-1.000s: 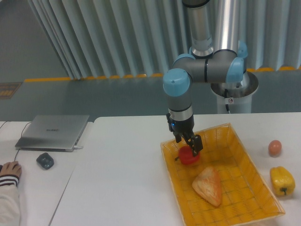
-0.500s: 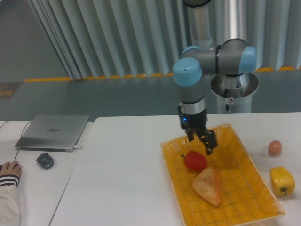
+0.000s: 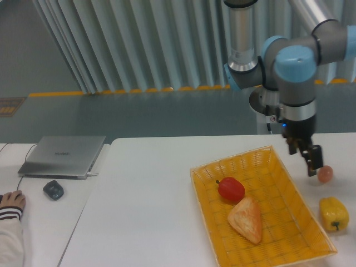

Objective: Place the red peppers in a basket

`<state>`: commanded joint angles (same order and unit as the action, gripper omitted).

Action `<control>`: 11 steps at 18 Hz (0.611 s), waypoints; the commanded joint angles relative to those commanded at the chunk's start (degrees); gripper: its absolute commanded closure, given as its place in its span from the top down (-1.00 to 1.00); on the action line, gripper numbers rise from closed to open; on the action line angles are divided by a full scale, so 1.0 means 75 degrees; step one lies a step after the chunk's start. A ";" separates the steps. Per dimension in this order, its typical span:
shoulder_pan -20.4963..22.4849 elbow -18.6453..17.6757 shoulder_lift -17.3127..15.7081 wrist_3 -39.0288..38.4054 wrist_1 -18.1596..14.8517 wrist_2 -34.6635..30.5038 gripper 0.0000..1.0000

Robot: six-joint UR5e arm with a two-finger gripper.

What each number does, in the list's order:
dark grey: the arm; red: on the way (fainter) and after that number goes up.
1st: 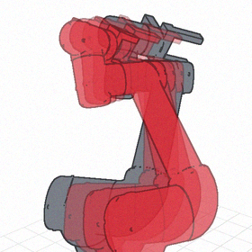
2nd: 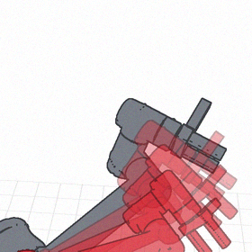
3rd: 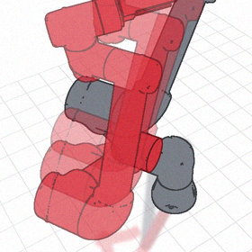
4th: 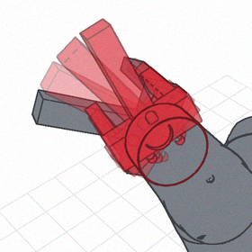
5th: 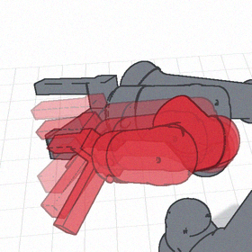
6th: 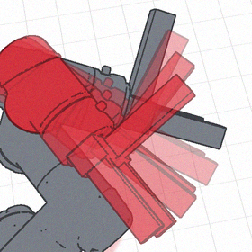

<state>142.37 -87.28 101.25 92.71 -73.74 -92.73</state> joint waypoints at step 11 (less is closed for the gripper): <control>0.1314 0.0446 0.0351 0.1643 -0.0972 0.0457 1.00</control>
<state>152.23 -83.94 103.88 105.03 -81.03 -89.30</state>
